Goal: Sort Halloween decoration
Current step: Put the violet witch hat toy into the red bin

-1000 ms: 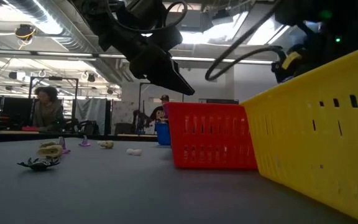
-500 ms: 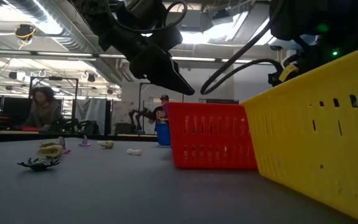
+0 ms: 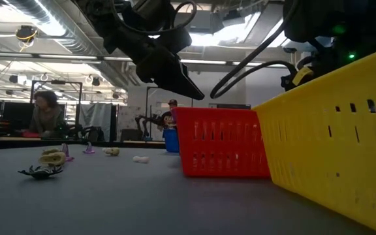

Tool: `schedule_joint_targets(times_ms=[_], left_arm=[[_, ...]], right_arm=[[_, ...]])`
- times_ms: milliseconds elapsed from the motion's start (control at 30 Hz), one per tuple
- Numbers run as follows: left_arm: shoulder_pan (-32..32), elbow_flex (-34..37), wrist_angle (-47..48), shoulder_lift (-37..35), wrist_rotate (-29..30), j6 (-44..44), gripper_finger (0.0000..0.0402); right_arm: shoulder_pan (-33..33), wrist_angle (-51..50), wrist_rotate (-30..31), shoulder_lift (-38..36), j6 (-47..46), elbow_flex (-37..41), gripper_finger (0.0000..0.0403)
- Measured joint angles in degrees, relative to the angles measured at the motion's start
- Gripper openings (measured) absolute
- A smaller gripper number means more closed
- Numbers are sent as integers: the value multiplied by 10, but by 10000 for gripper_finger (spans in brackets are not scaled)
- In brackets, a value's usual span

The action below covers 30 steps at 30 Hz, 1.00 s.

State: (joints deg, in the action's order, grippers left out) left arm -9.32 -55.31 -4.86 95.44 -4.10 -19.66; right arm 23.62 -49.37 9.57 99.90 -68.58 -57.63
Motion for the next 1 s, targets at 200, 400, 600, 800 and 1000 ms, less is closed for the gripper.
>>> schedule_joint_targets(times_ms=[200,400,600,800,1000], left_arm=[[0,0,0,0,0,0,208],[0,0,0,0,0,0,208],[0,0,0,0,0,0,208],[0,0,0,0,0,0,208],[0,0,0,0,0,0,208]], right_arm=[[0,0,5,0,0,0,96],[0,0,5,0,0,0,66],[0,0,6,0,0,0,35],[0,0,8,0,-1,0,5],[0,0,7,0,-1,0,10]])
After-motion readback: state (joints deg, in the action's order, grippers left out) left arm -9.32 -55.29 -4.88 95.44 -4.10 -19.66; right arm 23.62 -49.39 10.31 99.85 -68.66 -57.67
